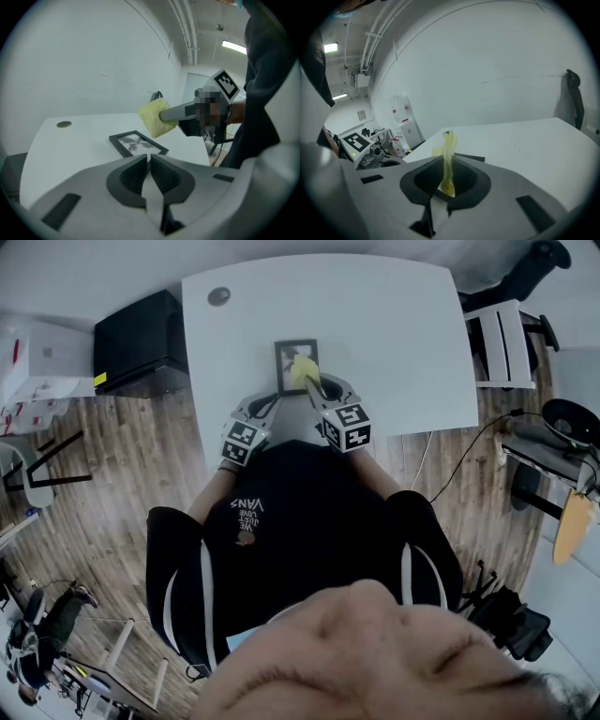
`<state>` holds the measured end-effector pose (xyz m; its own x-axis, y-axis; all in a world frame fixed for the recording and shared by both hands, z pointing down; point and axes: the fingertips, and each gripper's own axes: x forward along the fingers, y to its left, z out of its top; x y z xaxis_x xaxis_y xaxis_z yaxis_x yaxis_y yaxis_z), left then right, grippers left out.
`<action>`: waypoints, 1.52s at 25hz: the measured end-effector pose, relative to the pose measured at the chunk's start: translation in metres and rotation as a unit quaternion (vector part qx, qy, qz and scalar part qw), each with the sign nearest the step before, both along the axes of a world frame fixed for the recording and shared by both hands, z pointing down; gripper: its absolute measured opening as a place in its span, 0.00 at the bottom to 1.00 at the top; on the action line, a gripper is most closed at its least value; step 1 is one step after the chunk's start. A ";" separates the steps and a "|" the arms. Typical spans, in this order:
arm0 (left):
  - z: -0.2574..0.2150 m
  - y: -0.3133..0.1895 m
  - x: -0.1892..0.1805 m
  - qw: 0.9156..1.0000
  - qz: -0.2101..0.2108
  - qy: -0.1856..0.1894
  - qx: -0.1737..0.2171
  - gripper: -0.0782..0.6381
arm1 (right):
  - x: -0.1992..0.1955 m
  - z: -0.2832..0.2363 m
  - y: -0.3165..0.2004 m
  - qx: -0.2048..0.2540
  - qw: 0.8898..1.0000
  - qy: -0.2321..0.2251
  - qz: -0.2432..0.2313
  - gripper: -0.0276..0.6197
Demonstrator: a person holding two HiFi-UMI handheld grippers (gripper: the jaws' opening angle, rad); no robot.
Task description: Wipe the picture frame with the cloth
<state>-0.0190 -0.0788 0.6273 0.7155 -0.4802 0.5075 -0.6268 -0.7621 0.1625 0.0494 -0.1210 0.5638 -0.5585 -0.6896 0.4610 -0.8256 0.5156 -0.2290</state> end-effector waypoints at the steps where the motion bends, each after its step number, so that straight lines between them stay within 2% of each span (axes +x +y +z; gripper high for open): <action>1: 0.001 0.000 0.000 1.000 0.000 -0.001 -0.001 0.16 | 0.000 0.001 -0.001 -0.001 1.000 0.001 0.000 0.11; 20: 0.016 -0.002 0.003 1.000 0.005 -0.010 -0.022 0.16 | -0.008 0.020 -0.027 -0.022 1.000 0.010 -0.006 0.11; 38: 0.019 -0.008 0.000 0.999 -0.010 -0.007 -0.033 0.16 | -0.034 0.046 -0.062 -0.066 0.997 0.021 -0.040 0.11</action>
